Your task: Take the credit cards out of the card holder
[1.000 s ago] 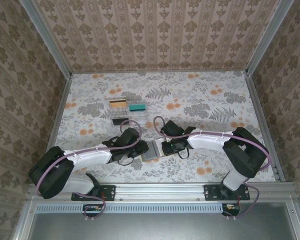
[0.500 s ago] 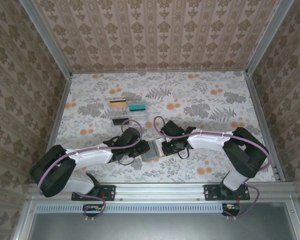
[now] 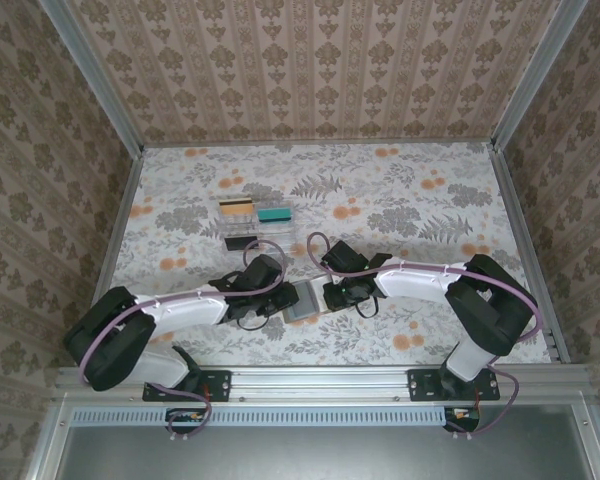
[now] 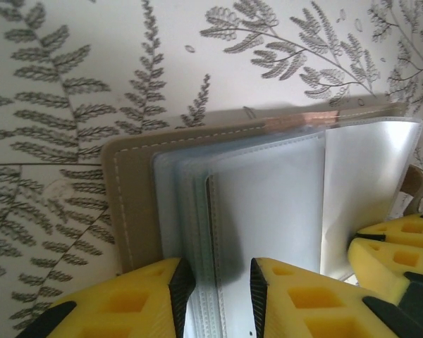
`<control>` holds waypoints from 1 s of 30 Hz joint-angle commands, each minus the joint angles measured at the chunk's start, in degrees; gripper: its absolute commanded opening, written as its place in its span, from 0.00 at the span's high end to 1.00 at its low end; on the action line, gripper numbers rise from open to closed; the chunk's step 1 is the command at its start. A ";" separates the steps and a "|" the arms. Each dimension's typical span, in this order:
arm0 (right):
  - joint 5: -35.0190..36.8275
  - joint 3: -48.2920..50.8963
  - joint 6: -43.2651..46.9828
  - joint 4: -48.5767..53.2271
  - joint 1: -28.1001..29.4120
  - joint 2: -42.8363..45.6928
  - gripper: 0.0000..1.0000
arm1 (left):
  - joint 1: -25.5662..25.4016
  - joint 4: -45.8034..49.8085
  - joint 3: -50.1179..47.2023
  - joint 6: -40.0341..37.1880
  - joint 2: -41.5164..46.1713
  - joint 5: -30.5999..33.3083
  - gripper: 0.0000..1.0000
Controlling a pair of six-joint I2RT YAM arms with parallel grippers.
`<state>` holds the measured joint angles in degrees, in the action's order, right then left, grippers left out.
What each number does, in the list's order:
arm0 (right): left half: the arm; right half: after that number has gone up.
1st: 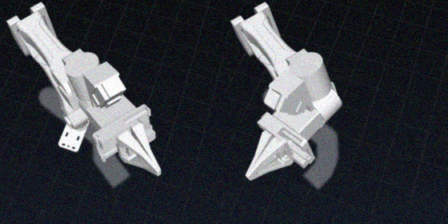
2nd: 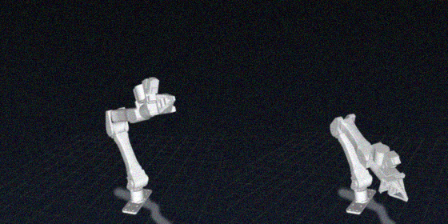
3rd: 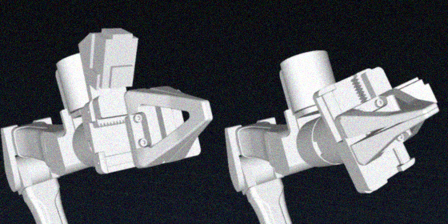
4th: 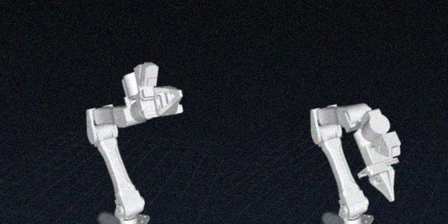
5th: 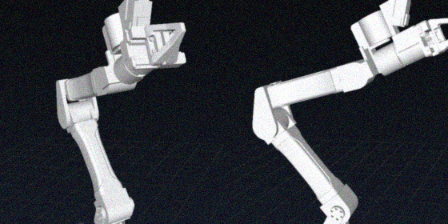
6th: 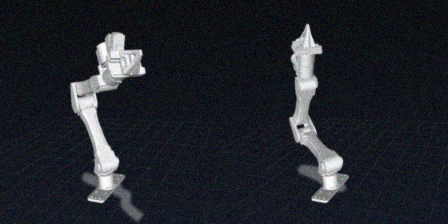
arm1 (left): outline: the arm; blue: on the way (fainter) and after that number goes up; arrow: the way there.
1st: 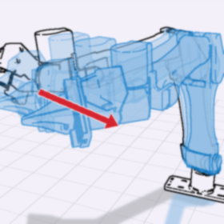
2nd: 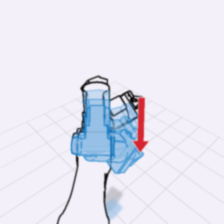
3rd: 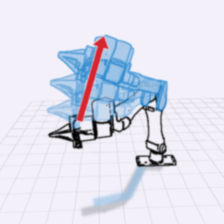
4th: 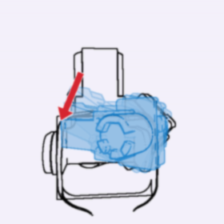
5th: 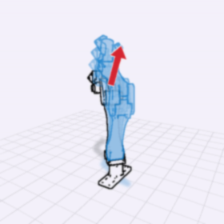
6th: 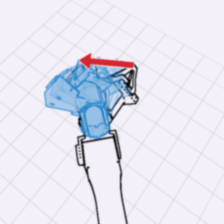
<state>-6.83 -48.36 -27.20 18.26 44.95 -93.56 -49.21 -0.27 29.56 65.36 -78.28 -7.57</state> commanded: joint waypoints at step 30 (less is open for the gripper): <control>0.38 0.86 -1.01 -0.36 0.42 -1.77 0.85 | -2.03 5.58 5.14 -4.60 2.02 2.31 0.61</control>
<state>-6.83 -48.27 -27.40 18.02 44.95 -93.60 -50.72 3.49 33.28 61.98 -75.05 -5.98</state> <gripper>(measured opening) 0.157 0.387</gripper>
